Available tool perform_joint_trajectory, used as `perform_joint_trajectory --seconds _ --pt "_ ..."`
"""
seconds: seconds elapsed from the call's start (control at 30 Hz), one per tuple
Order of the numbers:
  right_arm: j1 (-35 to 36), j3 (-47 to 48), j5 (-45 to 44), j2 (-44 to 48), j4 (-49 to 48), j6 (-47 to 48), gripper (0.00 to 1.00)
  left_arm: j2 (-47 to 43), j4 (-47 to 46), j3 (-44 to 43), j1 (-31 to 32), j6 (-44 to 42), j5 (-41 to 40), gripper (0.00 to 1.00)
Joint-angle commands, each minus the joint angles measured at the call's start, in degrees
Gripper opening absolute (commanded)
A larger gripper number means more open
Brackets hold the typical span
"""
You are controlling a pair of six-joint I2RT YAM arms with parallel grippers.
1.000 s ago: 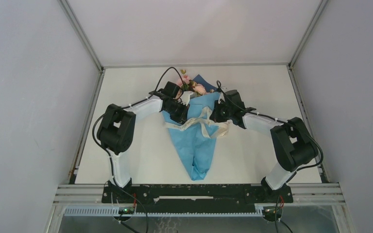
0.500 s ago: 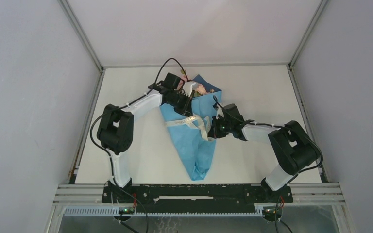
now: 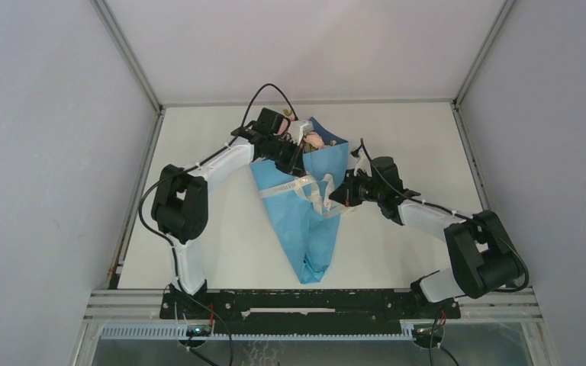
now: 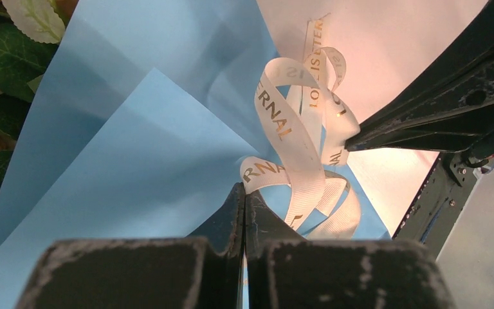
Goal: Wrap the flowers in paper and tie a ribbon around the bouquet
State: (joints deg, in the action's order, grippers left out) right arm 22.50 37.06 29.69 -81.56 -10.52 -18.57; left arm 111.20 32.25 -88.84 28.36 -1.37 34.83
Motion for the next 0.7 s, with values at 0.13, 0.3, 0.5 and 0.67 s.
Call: perform_joint_trajectory --seconds 0.13,0.3,0.5,0.67 --pt "2.97 0.12 -3.25 -8.26 -11.58 -4.72 0.0 -1.47 -0.77 -1.69 0.38 0.55 1.57 0.0" --pt "3.75 1.59 -2.92 -12.33 -15.68 -6.9 0.0 -1.38 -0.76 -1.44 0.42 0.58 1.56 0.0" --pt "4.55 1.61 -3.63 -12.47 -18.02 -8.7 0.0 -0.74 -0.91 -1.16 0.38 0.76 1.64 0.0" --pt "4.87 1.6 -3.59 -12.37 -21.85 -12.25 0.0 -0.66 -1.03 -1.16 0.38 0.69 1.57 0.0"
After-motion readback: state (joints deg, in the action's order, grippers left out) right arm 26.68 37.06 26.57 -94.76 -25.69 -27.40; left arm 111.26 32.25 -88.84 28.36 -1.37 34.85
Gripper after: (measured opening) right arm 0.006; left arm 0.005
